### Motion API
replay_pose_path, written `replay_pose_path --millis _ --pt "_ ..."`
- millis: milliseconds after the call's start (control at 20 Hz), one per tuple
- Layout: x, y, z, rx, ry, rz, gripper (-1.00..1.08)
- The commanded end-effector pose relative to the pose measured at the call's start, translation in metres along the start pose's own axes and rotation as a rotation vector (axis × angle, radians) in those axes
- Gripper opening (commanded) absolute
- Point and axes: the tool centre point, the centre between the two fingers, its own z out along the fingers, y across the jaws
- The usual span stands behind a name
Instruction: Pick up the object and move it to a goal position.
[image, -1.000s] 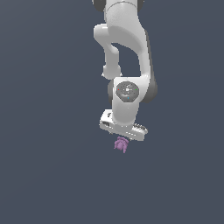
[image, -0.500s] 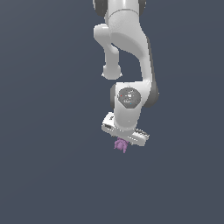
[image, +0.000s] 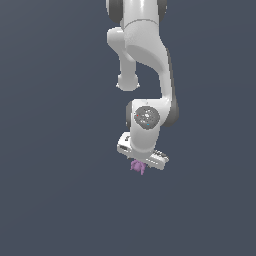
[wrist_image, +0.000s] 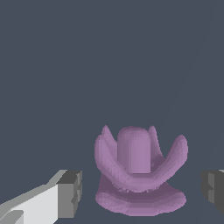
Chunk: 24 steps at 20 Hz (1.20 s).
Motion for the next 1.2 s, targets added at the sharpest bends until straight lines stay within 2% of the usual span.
replay_pose_path --millis 0,400,450,1150 --pt "-0.001 0.000 0.014 -0.001 -0.001 0.001 1.00" --pt "0.000 0.000 0.029 0.000 -0.001 0.003 1.00" --pt "0.000 0.000 0.029 0.000 -0.001 0.003 -1.00" --pt "0.000 0.002 0.026 0.000 -0.001 0.003 -1.00"
